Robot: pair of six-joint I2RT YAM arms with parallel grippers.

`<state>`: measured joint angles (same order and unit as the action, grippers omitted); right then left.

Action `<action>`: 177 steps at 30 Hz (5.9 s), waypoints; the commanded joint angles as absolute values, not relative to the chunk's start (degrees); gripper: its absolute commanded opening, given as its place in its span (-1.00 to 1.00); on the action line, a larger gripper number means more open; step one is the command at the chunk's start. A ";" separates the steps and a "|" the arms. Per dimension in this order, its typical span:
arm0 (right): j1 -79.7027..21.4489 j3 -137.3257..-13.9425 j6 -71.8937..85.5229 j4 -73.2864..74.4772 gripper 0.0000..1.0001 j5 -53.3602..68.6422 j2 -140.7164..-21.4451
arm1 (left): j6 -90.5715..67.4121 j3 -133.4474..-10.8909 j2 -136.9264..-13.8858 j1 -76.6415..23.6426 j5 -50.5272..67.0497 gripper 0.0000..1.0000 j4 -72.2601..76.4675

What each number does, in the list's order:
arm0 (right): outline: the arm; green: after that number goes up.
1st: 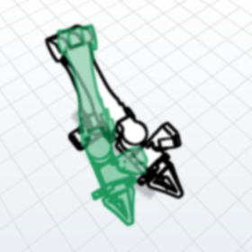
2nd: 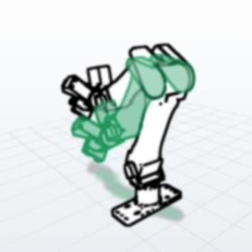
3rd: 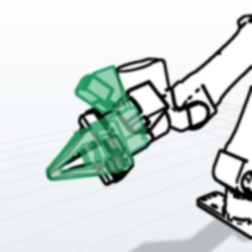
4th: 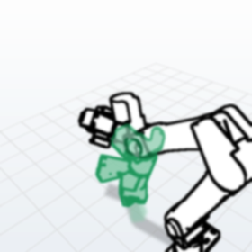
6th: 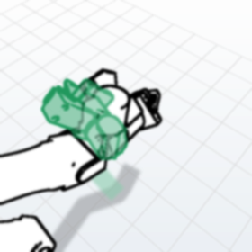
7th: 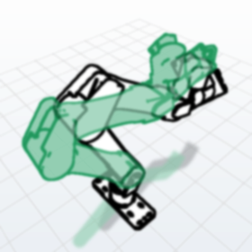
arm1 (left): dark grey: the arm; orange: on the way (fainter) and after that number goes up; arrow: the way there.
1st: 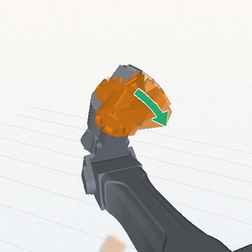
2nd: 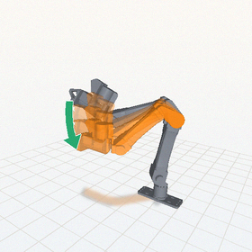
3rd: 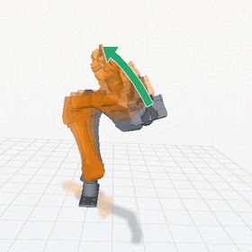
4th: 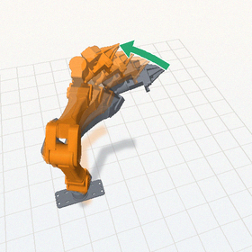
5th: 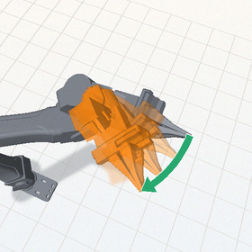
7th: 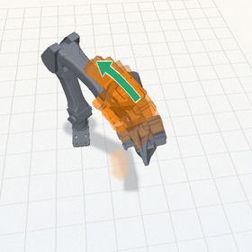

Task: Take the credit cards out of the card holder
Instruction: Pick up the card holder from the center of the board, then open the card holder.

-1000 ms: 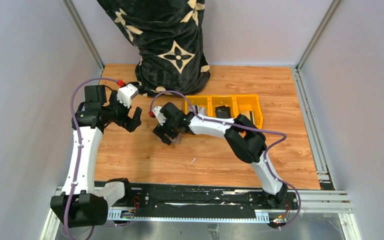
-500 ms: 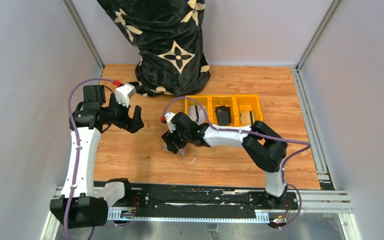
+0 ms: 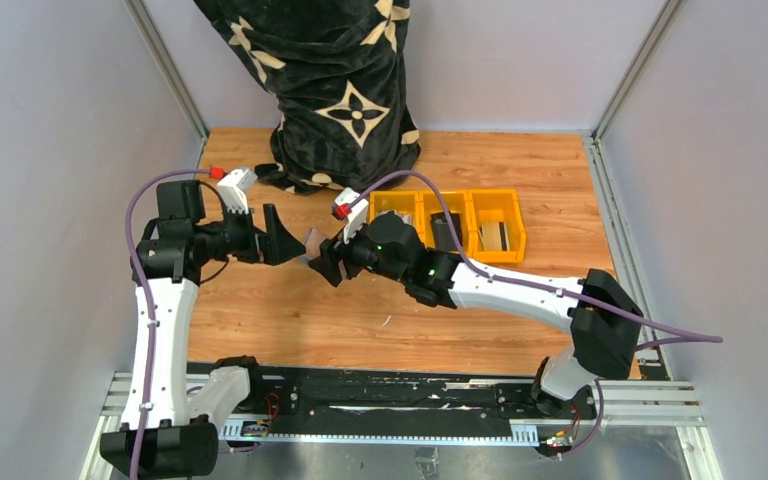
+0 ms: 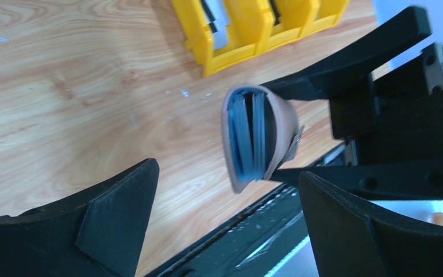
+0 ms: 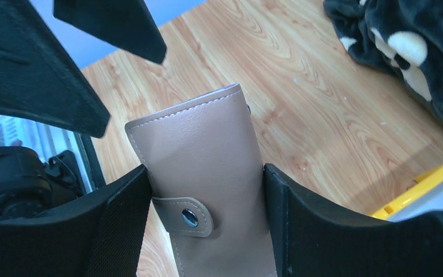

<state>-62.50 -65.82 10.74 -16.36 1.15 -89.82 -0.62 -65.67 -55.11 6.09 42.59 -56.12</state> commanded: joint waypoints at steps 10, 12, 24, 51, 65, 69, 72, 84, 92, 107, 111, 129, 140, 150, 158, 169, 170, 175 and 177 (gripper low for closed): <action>-68.59 -69.46 7.41 -22.94 0.18 -5.55 -87.45 | -17.75 -61.01 -48.38 4.49 49.43 0.98 -50.48; -69.25 -70.04 6.78 -22.94 0.18 -6.48 -87.45 | -17.59 -60.31 -48.19 4.48 49.50 0.86 -50.45; -71.10 -70.57 5.63 -23.98 0.40 -9.14 -86.55 | -19.91 -60.67 -47.87 4.48 50.31 -0.54 -50.47; -45.43 -71.32 37.81 -19.43 0.84 61.52 -81.10 | -14.39 -71.07 -45.48 4.39 70.74 -0.99 -50.37; -48.35 -67.57 53.82 -38.36 0.47 62.55 -84.92 | -15.20 -73.82 -44.81 4.31 71.49 -0.95 -50.59; -49.70 -67.84 56.55 -41.68 0.29 62.15 -86.60 | -15.50 -74.09 -44.33 4.31 71.82 -0.95 -50.55; -49.83 -67.94 60.43 -46.83 0.03 62.14 -87.84 | -15.34 -74.14 -43.91 4.31 71.82 -0.91 -50.46; -49.83 -68.78 52.56 -37.33 -1.00 59.89 -86.08 | -14.97 -71.27 -42.56 4.31 70.76 0.66 -50.54; -50.97 -70.44 32.96 -16.26 -1.00 47.72 -78.19 | -15.85 -69.02 -41.89 4.33 69.25 -0.26 -50.71; -56.75 -74.23 28.56 3.74 0.37 -0.94 -70.28 | -24.67 -62.81 -35.64 4.31 38.09 -1.00 -37.71; -63.52 -76.23 28.38 4.10 0.34 -9.11 -71.51 | -28.52 -59.28 -33.69 4.31 32.96 -1.00 -32.28; -67.68 -89.13 35.05 5.32 0.11 -4.12 -90.12 | -29.68 -58.34 -33.22 4.22 33.52 -1.00 -32.28; -67.68 -91.88 35.14 4.60 0.00 -4.66 -92.81 | -31.25 -58.14 -32.78 4.22 34.51 -1.00 -32.08; -67.69 -94.50 35.73 5.46 -0.53 -6.07 -95.48 | -33.31 -58.74 -32.14 4.22 35.18 -1.00 -31.17; -69.30 -93.31 33.12 3.40 -1.00 -6.99 -93.60 | -32.43 -59.22 -32.12 4.24 33.37 -1.00 -31.11; -73.36 -72.97 24.21 -18.20 -1.00 1.64 -81.57 | -34.05 -59.99 -34.14 4.22 26.66 -1.00 -28.74; -73.36 -71.94 24.18 -18.72 -1.00 2.41 -81.15 | -34.46 -60.26 -34.45 4.24 27.39 -1.00 -28.36; -73.05 -68.71 23.90 -14.16 0.21 0.62 -77.52 | -36.40 -62.07 -35.37 4.22 31.68 -1.00 -26.30; -71.83 -66.02 25.13 -13.71 0.43 0.05 -74.13 | -37.02 -62.78 -35.65 4.22 34.30 -1.00 -25.66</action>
